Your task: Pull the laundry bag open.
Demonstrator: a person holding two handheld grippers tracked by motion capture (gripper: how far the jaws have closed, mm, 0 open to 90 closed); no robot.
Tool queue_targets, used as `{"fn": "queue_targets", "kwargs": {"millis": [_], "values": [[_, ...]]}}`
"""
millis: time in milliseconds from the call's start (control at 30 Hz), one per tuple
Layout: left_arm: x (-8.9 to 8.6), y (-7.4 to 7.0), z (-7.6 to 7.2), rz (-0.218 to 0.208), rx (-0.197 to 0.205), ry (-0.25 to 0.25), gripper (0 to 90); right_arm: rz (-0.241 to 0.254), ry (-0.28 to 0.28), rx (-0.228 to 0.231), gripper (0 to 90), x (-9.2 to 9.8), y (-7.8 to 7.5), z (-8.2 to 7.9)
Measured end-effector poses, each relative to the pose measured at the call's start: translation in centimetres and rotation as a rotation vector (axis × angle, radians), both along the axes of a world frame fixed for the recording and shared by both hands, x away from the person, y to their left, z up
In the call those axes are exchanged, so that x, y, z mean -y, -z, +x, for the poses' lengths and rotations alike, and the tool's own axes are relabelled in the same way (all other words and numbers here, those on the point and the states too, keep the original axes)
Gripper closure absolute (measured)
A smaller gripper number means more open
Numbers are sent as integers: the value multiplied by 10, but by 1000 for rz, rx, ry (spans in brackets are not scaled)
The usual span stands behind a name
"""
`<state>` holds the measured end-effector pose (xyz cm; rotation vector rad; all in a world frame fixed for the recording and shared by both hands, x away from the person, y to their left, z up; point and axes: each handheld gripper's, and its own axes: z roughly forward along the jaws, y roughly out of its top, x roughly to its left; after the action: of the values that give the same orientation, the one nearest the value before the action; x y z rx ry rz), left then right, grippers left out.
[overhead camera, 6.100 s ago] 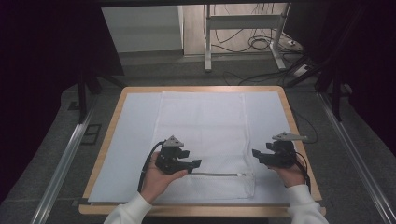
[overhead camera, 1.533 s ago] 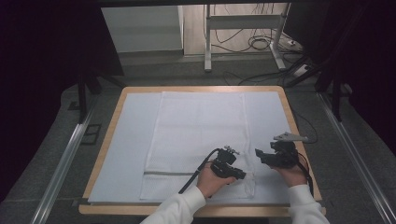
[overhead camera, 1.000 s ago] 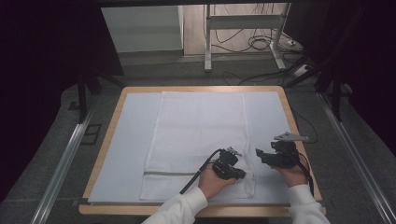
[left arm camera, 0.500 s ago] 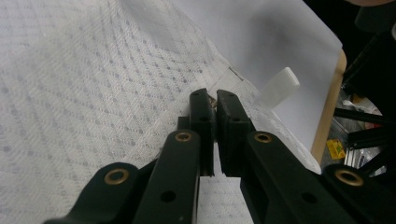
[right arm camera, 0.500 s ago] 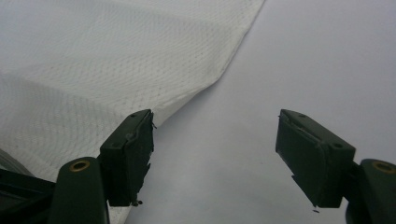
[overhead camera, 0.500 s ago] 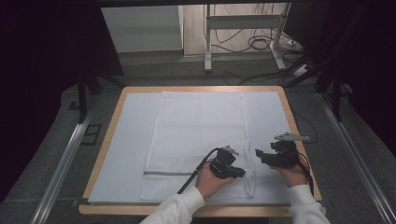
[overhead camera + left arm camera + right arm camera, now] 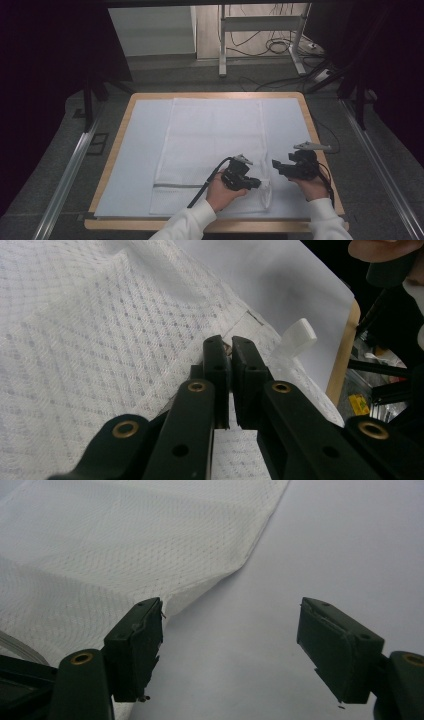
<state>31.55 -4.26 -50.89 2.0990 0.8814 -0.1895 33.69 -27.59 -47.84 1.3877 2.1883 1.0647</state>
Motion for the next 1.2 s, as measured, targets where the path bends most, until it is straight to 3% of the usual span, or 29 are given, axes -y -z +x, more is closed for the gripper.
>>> {"fn": "queue_targets", "kwargs": {"millis": [233, 467, 733, 1200], "values": [[-4, -5, -2, -7, 7, -5, 871, 28, 23, -8, 246, 3, -2, 0], [-8, -10, -4, -4, 18, -7, 872, 107, 27, -64, 245, 3, -5, 0], [-10, -12, -4, -3, 21, -8, 871, 151, -12, -135, 254, -8, -2, 1], [-11, -14, -5, -2, 27, -11, 871, 139, -60, -194, 303, -27, 9, 6]]}}
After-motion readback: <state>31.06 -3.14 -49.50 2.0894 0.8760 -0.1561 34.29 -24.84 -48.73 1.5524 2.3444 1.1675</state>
